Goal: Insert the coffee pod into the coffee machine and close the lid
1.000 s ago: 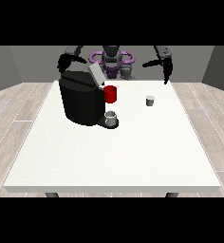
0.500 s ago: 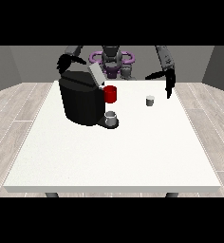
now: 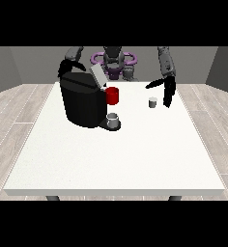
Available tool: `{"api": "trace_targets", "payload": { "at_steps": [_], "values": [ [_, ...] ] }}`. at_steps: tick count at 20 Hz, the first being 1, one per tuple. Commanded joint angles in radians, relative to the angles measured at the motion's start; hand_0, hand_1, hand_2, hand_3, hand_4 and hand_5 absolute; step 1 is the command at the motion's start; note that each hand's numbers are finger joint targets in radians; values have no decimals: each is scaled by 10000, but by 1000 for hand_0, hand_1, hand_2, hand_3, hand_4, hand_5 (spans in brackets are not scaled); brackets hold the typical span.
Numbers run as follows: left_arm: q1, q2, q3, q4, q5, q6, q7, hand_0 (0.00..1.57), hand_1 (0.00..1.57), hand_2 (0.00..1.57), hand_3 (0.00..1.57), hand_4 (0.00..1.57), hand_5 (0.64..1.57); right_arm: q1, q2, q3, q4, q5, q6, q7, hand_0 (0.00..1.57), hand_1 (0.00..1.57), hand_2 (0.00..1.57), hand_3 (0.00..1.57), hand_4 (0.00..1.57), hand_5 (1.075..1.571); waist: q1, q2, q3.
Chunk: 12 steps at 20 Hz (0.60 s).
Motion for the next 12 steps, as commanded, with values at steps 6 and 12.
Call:
{"api": "trace_targets", "payload": {
  "at_steps": [6, 12],
  "values": [
    [-568, 81, -207, 1499, -1018, 405, -339, 807, 807, 847, 501, 0, 1571, -506, 62, 164, 862, 686, -612, 291, 0, 0, 0, 0, 423, 1571, 131, 94, -4],
    [-789, -264, -972, 1729, -2229, 1305, -163, 600, 600, 715, 469, 0, 1571, -1007, -279, -129, 1192, 478, -322, 447, 0, 0, 0, 0, 356, 1571, -29, 157, -1]
  ]
}}
